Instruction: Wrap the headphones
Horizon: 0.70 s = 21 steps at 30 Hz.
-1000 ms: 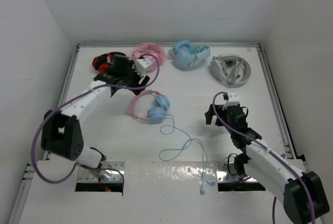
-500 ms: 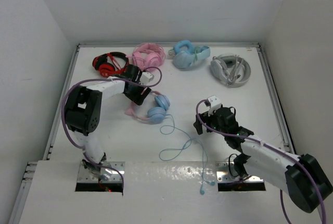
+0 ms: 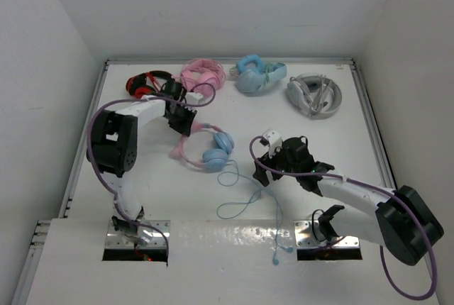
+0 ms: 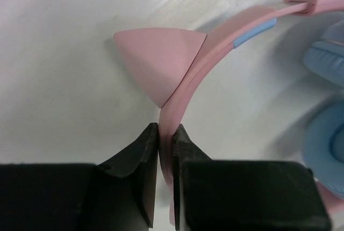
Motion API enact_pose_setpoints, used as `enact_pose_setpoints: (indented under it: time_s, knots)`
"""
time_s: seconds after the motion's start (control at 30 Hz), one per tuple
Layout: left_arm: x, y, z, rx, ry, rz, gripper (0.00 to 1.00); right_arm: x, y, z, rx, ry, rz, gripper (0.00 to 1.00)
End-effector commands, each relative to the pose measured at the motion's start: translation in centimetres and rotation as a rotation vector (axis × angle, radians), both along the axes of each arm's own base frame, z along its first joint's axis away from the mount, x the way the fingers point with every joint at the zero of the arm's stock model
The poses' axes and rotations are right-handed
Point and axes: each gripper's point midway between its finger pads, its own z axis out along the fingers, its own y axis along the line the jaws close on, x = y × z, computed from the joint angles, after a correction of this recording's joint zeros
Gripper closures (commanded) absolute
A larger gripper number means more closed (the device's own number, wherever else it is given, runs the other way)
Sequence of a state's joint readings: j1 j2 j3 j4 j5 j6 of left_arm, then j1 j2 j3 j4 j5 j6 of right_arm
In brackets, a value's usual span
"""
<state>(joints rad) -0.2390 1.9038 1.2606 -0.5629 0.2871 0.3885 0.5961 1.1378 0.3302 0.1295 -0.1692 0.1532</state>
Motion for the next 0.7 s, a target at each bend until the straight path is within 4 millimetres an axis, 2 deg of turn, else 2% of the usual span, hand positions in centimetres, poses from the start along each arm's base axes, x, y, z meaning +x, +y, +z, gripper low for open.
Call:
enact_pose_setpoints:
  time_s: [0.0, 0.07, 0.13, 0.2, 0.23, 0.3, 0.33, 0.43, 0.53, 0.57, 0.6, 0.67]
  knots:
    - [1.1, -0.3, 11.6, -0.186, -0.157, -0.011, 1.00, 0.7, 2.7, 3.9, 0.101, -0.090, 0.119, 0.17]
    - [1.3, -0.3, 18.0, -0.233, -0.295, -0.010, 1.00, 1.3, 3.4, 5.6, 0.145, -0.152, 0.132, 0.16]
    - [1.1, 0.0, 21.6, -0.241, -0.376, 0.020, 1.00, 2.0, 3.9, 6.7, 0.176, -0.192, 0.131, 0.13]
    - [0.6, 0.4, 26.3, -0.264, -0.478, 0.065, 1.00, 3.0, 4.7, 8.3, 0.215, -0.236, 0.121, 0.12]
    - [0.1, 0.6, 28.1, -0.284, -0.511, 0.092, 1.00, 3.1, 5.2, 8.3, 0.226, -0.227, 0.131, 0.11]
    - [-0.3, 0.8, 30.4, -0.299, -0.559, 0.114, 1.00, 4.2, 5.9, 9.8, 0.262, -0.260, 0.126, 0.10]
    - [-0.7, 0.9, 31.5, -0.313, -0.581, 0.128, 1.00, 4.3, 6.3, 9.8, 0.272, -0.251, 0.129, 0.10]
    - [-1.2, 1.1, 33.3, -0.331, -0.618, 0.148, 1.00, 5.2, 6.9, 10.6, 0.302, -0.290, 0.132, 0.08]
    - [-1.5, 1.1, 34.6, -0.358, -0.638, 0.152, 1.00, 6.6, 6.5, 9.3, 0.278, -0.316, 0.065, 0.08]
    - [-1.6, 1.0, 34.8, -0.361, -0.639, 0.155, 1.00, 7.5, 5.6, 8.2, 0.243, -0.312, -0.010, 0.08]
    - [-1.6, 1.0, 34.9, -0.365, -0.640, 0.156, 1.00, 8.0, 5.3, 8.1, 0.243, -0.326, -0.039, 0.10]
    - [-1.7, 0.9, 35.1, -0.380, -0.636, 0.158, 1.00, 8.1, 5.1, 7.5, 0.253, -0.318, -0.067, 0.19]
